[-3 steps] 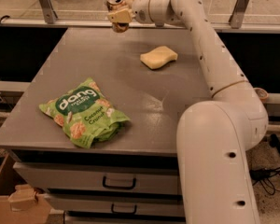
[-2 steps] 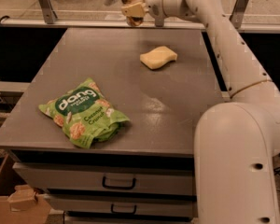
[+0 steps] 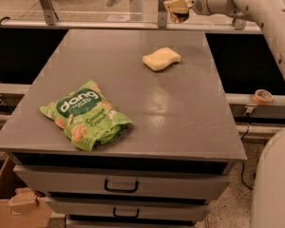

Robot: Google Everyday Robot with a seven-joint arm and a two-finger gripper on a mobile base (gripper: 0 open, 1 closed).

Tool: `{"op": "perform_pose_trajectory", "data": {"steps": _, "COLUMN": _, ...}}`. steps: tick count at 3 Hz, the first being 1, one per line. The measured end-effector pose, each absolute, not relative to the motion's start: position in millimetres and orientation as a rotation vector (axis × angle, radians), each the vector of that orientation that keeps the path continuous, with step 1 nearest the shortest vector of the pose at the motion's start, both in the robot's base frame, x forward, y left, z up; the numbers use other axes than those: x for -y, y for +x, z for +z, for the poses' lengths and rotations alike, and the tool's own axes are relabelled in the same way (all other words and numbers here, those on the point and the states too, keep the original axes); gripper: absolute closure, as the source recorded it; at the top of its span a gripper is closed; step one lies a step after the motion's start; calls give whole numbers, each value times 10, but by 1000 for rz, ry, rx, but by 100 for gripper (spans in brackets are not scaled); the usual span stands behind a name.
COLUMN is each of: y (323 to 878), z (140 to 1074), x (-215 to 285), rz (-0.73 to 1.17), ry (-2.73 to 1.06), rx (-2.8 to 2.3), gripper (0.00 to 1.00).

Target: Move orange can near sponge

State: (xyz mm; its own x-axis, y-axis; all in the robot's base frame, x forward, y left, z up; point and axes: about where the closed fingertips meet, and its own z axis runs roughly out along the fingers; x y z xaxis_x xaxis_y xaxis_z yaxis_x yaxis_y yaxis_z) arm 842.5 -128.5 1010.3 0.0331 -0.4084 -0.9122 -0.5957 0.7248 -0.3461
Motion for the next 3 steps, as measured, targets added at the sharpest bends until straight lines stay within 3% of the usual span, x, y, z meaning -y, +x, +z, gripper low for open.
{"op": "perform_pose_trajectory", "data": {"steps": 3, "y": 8095, "z": 9677, "x": 2028, "rz": 196, "ry": -658, "rx": -1714, "gripper": 100}}
